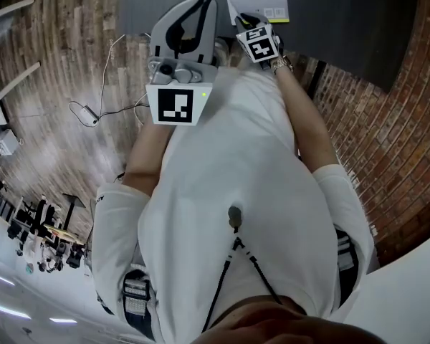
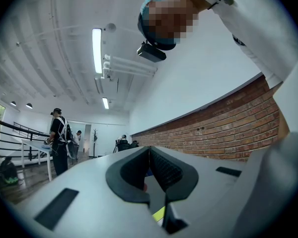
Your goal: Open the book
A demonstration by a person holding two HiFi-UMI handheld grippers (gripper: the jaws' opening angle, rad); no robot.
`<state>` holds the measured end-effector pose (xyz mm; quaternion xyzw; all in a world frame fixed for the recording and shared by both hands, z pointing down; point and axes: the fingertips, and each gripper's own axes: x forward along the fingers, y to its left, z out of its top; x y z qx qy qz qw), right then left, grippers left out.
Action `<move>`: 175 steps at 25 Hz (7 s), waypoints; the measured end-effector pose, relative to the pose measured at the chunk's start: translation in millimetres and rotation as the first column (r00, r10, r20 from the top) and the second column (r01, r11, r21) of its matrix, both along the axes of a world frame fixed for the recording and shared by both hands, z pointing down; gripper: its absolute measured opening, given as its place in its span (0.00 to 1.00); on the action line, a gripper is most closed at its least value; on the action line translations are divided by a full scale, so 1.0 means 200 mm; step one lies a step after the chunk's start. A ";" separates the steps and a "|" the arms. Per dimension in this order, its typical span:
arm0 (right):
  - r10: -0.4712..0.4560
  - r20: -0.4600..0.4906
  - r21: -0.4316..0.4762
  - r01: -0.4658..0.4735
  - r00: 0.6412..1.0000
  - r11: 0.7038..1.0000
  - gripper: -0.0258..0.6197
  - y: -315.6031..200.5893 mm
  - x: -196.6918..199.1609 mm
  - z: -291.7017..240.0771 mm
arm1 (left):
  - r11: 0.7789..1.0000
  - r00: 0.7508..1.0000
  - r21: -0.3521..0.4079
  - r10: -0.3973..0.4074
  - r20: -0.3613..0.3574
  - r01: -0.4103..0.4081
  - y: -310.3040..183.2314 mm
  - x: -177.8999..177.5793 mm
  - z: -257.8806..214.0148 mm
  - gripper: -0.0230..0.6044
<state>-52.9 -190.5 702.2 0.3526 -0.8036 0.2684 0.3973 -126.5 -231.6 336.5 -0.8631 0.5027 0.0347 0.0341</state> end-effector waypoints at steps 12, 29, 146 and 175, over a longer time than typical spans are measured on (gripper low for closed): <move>-0.004 0.035 -0.011 0.004 0.999 1.000 0.12 -0.01 0.04 -0.05 | 1.000 1.000 0.010 -0.005 -0.002 0.005 0.01 0.08 -0.03 0.07; -0.016 0.149 -0.014 0.018 0.989 1.000 0.12 -0.07 0.24 -0.21 | 0.997 0.997 0.018 -0.071 -0.010 0.071 -0.03 0.30 -0.07 0.07; 0.667 0.118 -0.220 -0.636 0.735 0.740 0.23 -0.26 1.75 0.03 | 0.993 0.993 0.006 -0.117 0.009 0.117 -0.09 1.05 -0.01 0.07; 0.256 0.357 0.268 -0.361 0.898 0.893 0.10 -0.51 0.79 -0.99 | 0.996 0.996 0.016 -0.090 -0.012 0.090 -0.06 0.55 -0.07 0.07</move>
